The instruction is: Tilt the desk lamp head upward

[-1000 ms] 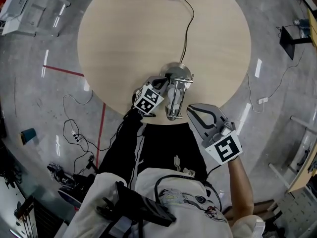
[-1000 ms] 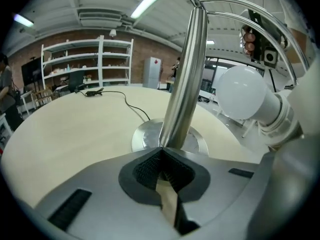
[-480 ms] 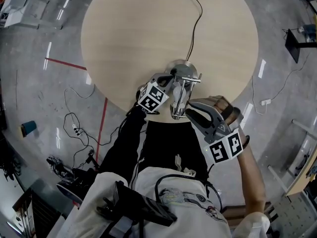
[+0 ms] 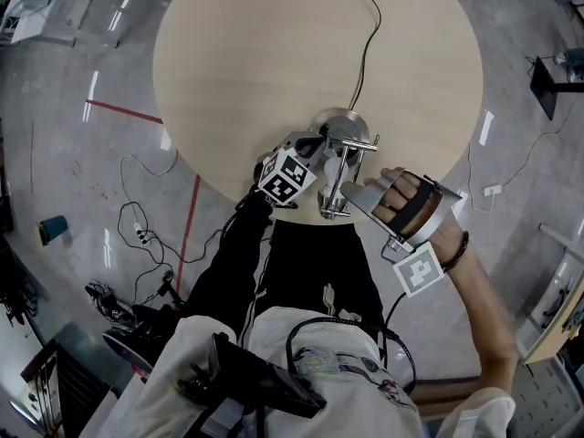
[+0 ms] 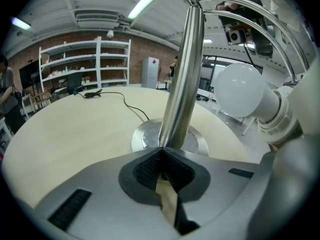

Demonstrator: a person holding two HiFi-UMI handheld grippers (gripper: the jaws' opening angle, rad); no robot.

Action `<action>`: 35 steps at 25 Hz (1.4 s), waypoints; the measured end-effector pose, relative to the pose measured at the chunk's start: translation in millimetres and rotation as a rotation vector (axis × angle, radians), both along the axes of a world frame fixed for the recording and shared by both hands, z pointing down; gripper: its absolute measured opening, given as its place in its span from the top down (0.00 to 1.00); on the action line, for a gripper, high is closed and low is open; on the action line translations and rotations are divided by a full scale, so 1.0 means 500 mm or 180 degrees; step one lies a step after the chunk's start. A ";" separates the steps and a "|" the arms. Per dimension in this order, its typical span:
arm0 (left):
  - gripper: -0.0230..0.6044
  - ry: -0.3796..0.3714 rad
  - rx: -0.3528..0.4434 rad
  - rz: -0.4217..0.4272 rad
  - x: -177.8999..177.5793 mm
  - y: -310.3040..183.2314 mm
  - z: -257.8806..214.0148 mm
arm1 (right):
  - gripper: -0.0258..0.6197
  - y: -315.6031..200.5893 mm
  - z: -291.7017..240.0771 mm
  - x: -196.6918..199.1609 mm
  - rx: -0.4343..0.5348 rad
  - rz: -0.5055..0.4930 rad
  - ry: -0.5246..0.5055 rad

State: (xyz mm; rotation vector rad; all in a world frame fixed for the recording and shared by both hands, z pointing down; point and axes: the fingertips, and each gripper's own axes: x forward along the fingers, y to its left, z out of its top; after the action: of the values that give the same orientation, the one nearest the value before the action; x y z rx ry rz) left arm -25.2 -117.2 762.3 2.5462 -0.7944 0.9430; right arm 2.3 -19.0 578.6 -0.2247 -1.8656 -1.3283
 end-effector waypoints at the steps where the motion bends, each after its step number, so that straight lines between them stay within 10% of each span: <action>1: 0.96 -0.0001 0.0001 0.0001 0.000 0.000 0.001 | 0.61 0.002 0.003 -0.006 0.0099 -0.0113 0.0011; 16: 0.96 0.0013 -0.0007 -0.0029 -0.002 -0.001 -0.003 | 0.61 0.042 0.060 -0.050 0.0223 -0.0852 0.0032; 35: 0.96 -0.0039 -0.0039 -0.0065 -0.011 0.003 0.005 | 0.58 0.063 0.007 -0.060 -0.0906 -0.0602 -0.0261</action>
State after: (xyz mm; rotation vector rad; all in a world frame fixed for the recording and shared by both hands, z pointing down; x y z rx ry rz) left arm -30.5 -115.8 764.9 2.5194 -0.8141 0.9550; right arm -27.5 12.3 582.1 -0.5118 -2.1446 -1.2054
